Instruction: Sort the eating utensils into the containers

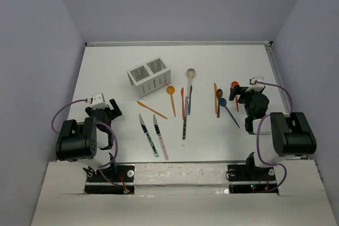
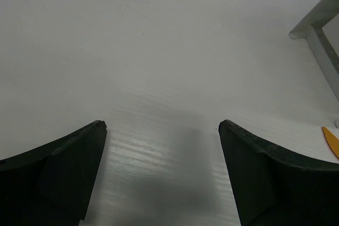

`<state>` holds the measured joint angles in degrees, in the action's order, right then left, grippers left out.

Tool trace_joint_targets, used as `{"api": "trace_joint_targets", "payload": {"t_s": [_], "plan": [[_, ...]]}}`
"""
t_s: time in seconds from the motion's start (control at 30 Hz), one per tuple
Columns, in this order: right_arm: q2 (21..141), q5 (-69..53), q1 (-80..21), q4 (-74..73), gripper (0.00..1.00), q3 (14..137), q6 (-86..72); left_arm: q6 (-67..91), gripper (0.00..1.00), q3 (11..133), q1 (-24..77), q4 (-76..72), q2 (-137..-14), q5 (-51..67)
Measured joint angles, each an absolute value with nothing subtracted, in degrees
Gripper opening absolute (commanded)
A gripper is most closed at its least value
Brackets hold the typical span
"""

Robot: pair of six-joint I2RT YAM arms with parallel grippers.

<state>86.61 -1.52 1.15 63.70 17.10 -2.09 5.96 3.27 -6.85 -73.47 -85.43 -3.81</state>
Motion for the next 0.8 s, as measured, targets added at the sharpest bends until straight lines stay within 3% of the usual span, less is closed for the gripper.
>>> {"api": "trace_joint_targets", "payload": {"t_s": [0.37,0.47,0.6,0.7,0.8], "plan": [[86.30,-1.85,1.15,63.33,0.93,17.10,-1.87,5.45,0.99,3.27,-6.85,-73.49,-85.43,-2.11],[81.43,-2.09,1.15,54.02,0.80,18.61,-2.50,4.60,0.99,3.18,-6.90,-72.29,-82.89,1.06],[74.76,-2.68,1.15,31.73,0.71,32.67,-5.48,1.83,0.99,2.24,-8.14,-70.04,-62.00,4.12],[75.77,-1.91,1.15,18.13,0.70,45.84,-7.40,-1.69,0.99,3.03,-8.49,-71.99,-46.89,1.93],[80.38,0.01,1.13,8.43,0.68,53.10,-8.25,-5.08,0.99,6.66,-8.84,-69.87,-44.40,-0.03]]}}
